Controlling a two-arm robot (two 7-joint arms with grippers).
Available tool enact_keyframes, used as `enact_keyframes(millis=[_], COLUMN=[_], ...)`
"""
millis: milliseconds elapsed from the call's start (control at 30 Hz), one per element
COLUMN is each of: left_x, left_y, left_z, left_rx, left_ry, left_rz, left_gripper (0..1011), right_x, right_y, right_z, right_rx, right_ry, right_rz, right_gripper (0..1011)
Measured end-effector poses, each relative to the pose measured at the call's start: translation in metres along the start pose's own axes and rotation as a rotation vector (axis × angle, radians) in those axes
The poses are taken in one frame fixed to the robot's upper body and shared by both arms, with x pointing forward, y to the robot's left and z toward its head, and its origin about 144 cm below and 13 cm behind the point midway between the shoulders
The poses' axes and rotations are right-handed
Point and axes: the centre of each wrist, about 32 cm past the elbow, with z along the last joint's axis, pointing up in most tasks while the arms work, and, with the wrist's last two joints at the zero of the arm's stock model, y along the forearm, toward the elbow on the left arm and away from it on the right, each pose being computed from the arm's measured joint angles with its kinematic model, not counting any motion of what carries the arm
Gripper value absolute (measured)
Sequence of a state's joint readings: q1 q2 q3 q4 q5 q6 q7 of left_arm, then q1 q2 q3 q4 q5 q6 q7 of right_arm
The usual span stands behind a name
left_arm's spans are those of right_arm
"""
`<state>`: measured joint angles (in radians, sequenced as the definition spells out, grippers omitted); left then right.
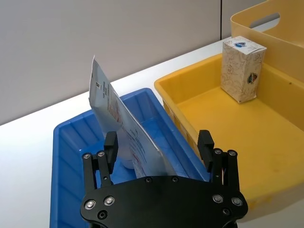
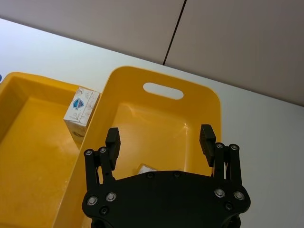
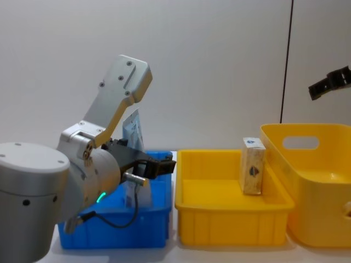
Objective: Bimanual collaborative sorting of washing and personal care products
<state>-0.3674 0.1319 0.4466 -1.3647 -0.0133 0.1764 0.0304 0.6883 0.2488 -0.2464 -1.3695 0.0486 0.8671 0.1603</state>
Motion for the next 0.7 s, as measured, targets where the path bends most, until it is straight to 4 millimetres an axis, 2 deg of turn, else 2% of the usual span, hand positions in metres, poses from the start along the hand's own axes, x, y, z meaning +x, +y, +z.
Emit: enact_keyframes(millis=[267,400,700], left_x=[-0.0012,-0.0017,-0.0022], left_y=[-0.0008,-0.0011,-0.0015], left_z=[-0.0008,-0.001,-0.0013], left_rx=[-0.002,-0.003,-0.004], left_ry=[0.011,0.015,0.02], left_rz=[0.003,0.004,0.005], left_gripper=[982,906,630], right_x=[0.0,0.0,0.0], right_y=[0.0,0.0,0.0], right_z=[0.0,0.0,0.0], right_rx=[0.0,0.0,0.0], right_ry=[0.0,0.0,0.0], right_rz=[0.0,0.0,0.0], right_gripper=[1003,1004,1003])
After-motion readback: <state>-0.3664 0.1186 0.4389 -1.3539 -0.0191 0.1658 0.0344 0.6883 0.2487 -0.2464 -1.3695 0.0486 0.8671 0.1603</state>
